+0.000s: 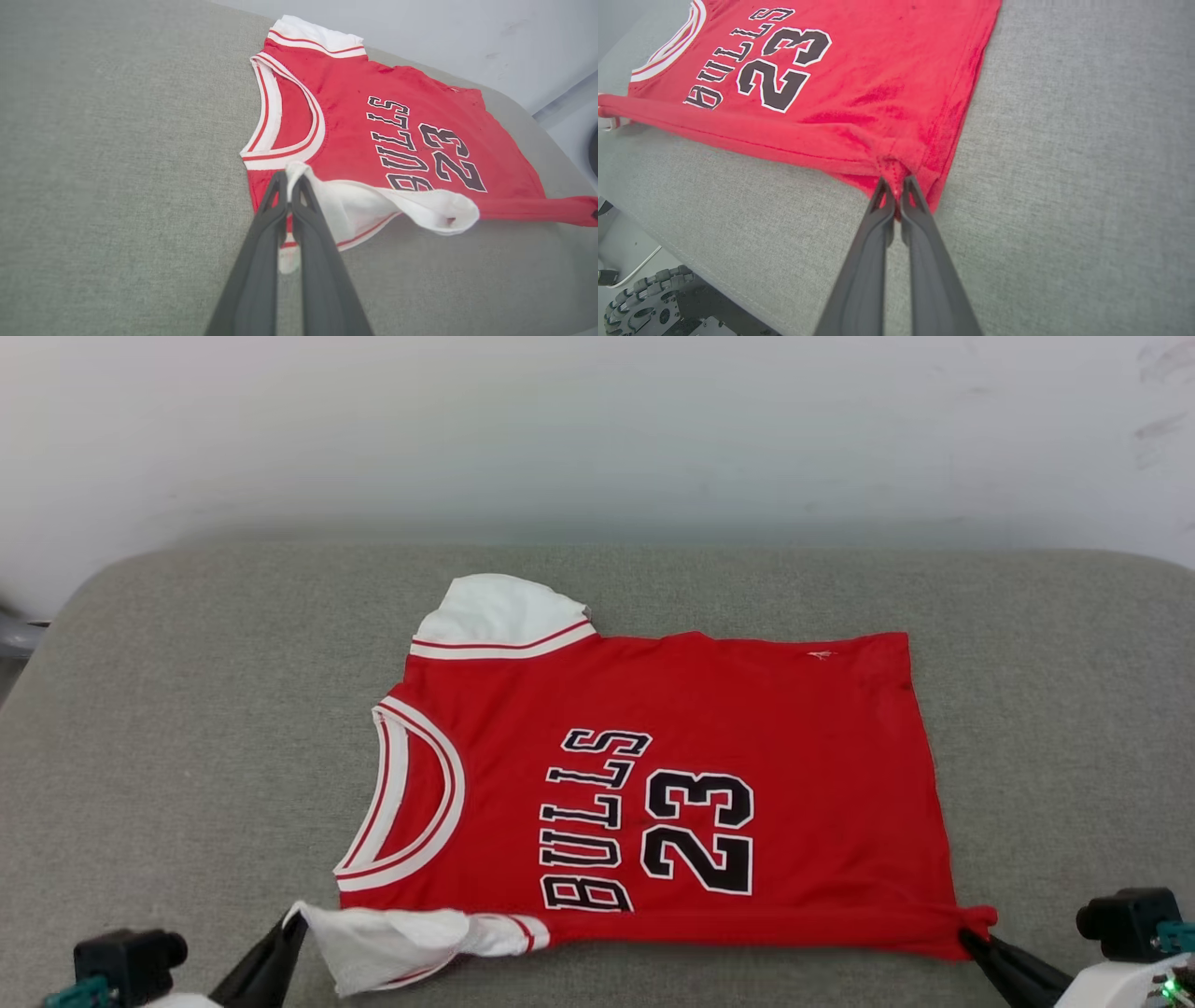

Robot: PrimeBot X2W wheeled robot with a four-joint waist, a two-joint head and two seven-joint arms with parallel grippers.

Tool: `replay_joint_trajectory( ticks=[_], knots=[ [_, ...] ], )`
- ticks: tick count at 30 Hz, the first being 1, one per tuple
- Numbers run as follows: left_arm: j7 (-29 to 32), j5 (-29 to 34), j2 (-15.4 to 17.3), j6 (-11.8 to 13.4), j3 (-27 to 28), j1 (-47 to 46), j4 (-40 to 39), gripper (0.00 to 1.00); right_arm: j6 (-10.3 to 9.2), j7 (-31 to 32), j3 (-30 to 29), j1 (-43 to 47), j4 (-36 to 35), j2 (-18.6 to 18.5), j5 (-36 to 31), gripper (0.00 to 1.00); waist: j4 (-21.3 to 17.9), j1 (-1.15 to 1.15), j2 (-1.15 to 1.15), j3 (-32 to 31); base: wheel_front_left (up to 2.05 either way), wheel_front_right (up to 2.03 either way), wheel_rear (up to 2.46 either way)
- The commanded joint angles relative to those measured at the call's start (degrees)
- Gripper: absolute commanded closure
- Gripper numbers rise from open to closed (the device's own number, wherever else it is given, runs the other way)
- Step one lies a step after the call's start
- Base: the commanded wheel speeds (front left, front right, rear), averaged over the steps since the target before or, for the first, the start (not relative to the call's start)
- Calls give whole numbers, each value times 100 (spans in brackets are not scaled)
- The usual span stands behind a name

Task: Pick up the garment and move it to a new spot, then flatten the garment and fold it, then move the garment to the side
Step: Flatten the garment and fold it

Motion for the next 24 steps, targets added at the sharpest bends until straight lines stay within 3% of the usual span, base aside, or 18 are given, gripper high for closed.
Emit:
replay_joint_trajectory(
  ticks=[1, 9, 24],
  knots=[
    [58, 41, 41, -46, 27, -200, 15, 100, -8, 1, 6, -153, -13, 37, -20, 100, -68, 0, 0, 96, 0, 0, 0],
    [503, 328, 91, -340, -51, -1469, 377, 100, -8, 13, 134, -820, -12, 41, -23, 100, -237, 0, 0, 562, 0, 0, 0],
    [923, 558, -372, -1044, -351, -3268, 2040, 100, -8, -21, 685, -2035, 477, -36, 97, 100, -313, 0, 0, 1303, 0, 0, 0]
  ],
)
